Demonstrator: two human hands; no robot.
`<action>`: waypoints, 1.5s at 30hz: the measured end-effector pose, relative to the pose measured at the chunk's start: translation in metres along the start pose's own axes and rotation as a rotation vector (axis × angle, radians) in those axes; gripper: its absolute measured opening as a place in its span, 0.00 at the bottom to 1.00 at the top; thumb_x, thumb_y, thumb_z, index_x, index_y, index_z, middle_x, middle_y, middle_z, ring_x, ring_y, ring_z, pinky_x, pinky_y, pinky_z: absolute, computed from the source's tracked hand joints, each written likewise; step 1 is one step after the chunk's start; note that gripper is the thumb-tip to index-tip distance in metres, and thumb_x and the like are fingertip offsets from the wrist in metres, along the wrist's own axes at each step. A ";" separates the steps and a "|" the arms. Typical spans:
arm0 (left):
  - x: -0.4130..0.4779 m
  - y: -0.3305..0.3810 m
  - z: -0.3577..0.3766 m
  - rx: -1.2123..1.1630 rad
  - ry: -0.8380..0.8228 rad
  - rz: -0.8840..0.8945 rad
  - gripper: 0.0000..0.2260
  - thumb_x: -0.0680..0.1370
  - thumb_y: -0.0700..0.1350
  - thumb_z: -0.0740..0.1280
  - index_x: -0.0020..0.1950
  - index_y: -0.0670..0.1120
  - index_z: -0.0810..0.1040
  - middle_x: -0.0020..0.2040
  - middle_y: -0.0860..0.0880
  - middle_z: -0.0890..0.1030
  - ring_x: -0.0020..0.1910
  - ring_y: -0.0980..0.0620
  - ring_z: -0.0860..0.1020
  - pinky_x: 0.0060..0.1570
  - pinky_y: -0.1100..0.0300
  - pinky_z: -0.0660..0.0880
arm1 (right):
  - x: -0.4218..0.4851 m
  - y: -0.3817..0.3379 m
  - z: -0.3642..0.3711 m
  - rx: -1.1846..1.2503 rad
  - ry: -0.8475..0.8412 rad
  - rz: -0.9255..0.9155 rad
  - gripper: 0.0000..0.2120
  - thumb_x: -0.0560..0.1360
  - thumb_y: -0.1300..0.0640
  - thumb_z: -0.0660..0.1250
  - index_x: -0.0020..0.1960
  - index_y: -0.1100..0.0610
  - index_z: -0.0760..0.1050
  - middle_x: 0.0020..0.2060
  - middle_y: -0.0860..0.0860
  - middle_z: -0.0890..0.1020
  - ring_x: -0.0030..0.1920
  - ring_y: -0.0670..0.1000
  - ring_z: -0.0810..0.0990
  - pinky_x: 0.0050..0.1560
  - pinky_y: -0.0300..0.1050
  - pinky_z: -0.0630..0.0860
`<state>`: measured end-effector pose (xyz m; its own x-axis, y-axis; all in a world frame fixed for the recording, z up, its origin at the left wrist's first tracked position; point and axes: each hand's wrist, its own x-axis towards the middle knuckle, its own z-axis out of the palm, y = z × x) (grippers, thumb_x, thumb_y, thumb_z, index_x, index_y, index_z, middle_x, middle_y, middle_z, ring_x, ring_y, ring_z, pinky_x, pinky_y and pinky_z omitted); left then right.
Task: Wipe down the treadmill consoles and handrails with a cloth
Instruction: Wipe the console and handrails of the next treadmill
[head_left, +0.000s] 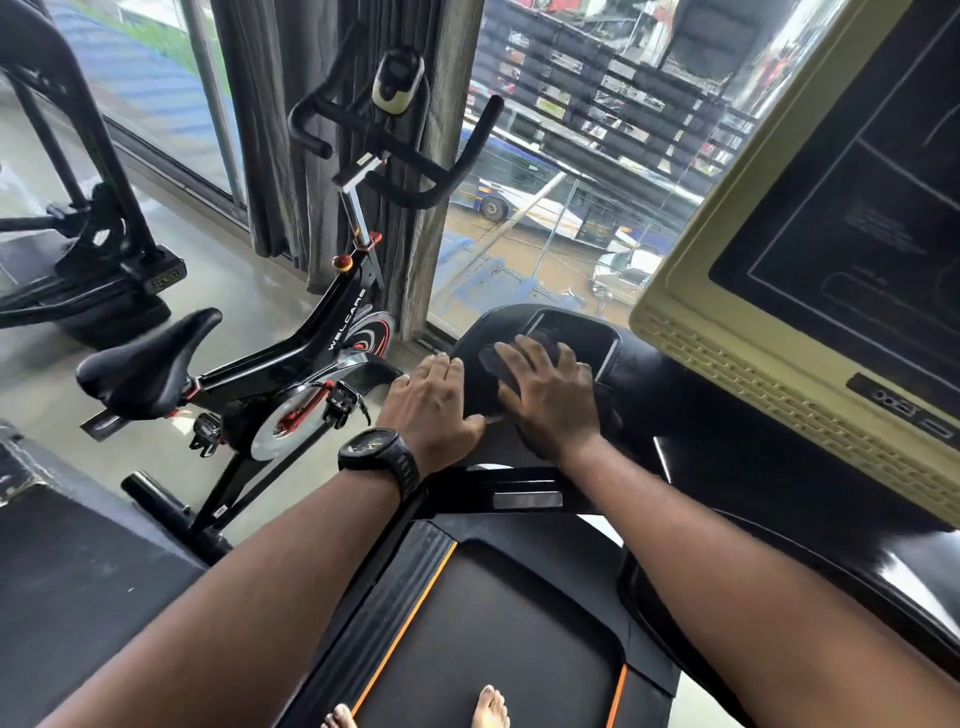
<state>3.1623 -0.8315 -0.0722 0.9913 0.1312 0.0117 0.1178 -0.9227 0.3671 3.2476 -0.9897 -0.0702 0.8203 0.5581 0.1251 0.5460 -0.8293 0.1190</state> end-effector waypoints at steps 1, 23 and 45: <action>0.004 0.003 0.000 -0.002 -0.010 0.000 0.36 0.77 0.58 0.63 0.80 0.41 0.58 0.80 0.42 0.61 0.79 0.47 0.58 0.76 0.48 0.60 | 0.007 -0.001 -0.001 0.015 -0.024 -0.002 0.26 0.80 0.40 0.58 0.75 0.47 0.70 0.72 0.51 0.73 0.67 0.67 0.72 0.57 0.65 0.74; 0.024 0.000 0.012 -0.068 -0.009 -0.009 0.38 0.77 0.60 0.63 0.80 0.42 0.56 0.81 0.43 0.58 0.80 0.48 0.56 0.74 0.46 0.62 | 0.112 0.017 -0.009 0.405 -0.198 0.434 0.22 0.79 0.41 0.59 0.69 0.50 0.74 0.67 0.55 0.71 0.69 0.66 0.65 0.62 0.67 0.72; 0.018 -0.002 0.006 -0.132 -0.045 -0.015 0.41 0.72 0.61 0.61 0.80 0.41 0.58 0.80 0.42 0.60 0.79 0.48 0.58 0.76 0.47 0.60 | -0.006 0.000 -0.005 -0.026 -0.036 -0.061 0.29 0.76 0.35 0.52 0.71 0.41 0.74 0.70 0.48 0.77 0.64 0.69 0.75 0.50 0.66 0.78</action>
<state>3.1804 -0.8300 -0.0785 0.9914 0.1257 -0.0356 0.1271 -0.8648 0.4857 3.2419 -0.9923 -0.0665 0.7916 0.6056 0.0816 0.5909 -0.7926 0.1505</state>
